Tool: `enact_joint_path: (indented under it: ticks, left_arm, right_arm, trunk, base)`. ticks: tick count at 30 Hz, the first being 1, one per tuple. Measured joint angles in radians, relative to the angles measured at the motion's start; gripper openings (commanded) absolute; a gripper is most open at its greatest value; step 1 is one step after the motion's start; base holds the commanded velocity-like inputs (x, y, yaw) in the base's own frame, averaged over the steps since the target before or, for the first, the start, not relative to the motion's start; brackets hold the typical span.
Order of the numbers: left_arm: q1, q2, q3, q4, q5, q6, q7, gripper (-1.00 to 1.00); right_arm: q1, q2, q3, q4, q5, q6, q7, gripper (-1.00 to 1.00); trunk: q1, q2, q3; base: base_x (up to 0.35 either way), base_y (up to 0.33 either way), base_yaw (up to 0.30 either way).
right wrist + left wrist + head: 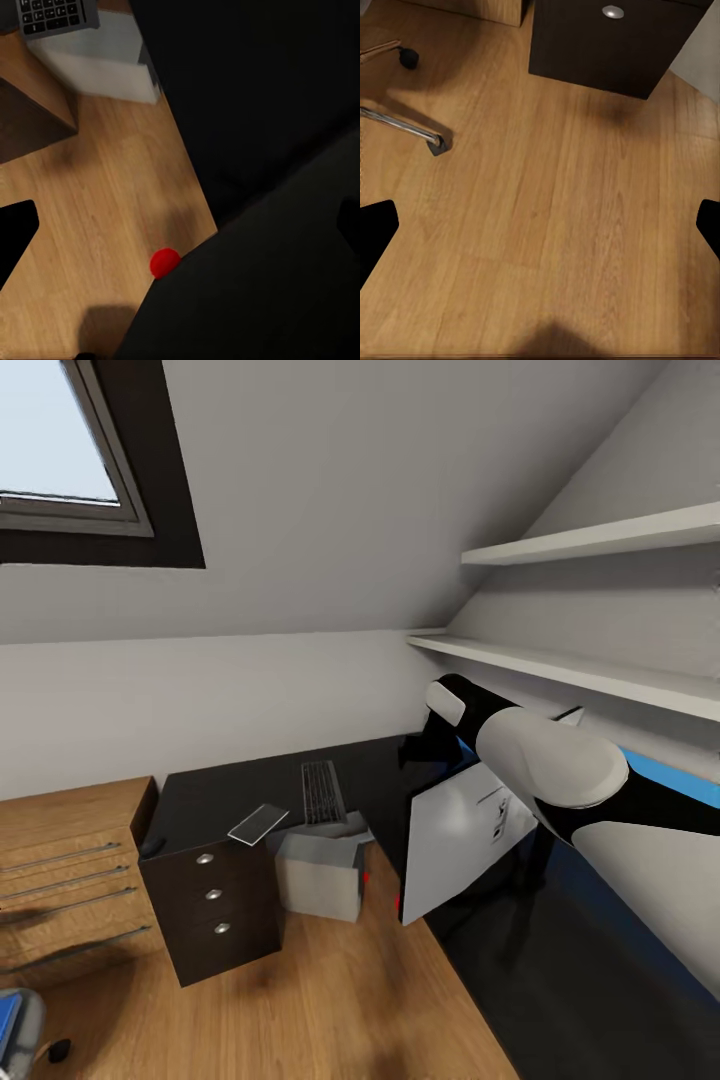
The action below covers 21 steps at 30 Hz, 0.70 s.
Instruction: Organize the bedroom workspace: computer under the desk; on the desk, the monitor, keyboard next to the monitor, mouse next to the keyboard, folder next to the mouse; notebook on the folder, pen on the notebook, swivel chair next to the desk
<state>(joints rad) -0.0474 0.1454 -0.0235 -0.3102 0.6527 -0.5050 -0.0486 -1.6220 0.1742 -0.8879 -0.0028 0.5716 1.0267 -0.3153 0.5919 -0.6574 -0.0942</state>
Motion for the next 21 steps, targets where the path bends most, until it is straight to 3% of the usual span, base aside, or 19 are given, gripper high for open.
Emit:
enact_joint_path:
  ticks: [8,17,21]
  left_arm:
    - [0.0,0.0,0.0,0.0,0.0,0.0,0.0,1.0]
    - [0.0,0.0,0.001,0.001,0.003,0.0,0.0,1.0]
    - [0.0,0.0,0.001,0.001,0.003,0.0,0.0,1.0]
  right_arm:
    - [0.0,0.0,0.004,-0.003,0.004,-0.01,0.001,1.0]
    - [0.0,0.0,0.007,-0.021,0.005,-0.11,0.008,1.0]
    - [-0.001,-0.001,0.006,-0.087,0.006,-0.177,0.052,1.0]
  trunk:
    - [0.0,0.0,0.0]
    - [0.0,0.0,0.0]
    - [0.0,0.0,0.0]
  base:
    - [-0.041,-0.014,0.0]
    - [-0.002,-0.001,0.0]
    - [0.0,0.0,0.0]
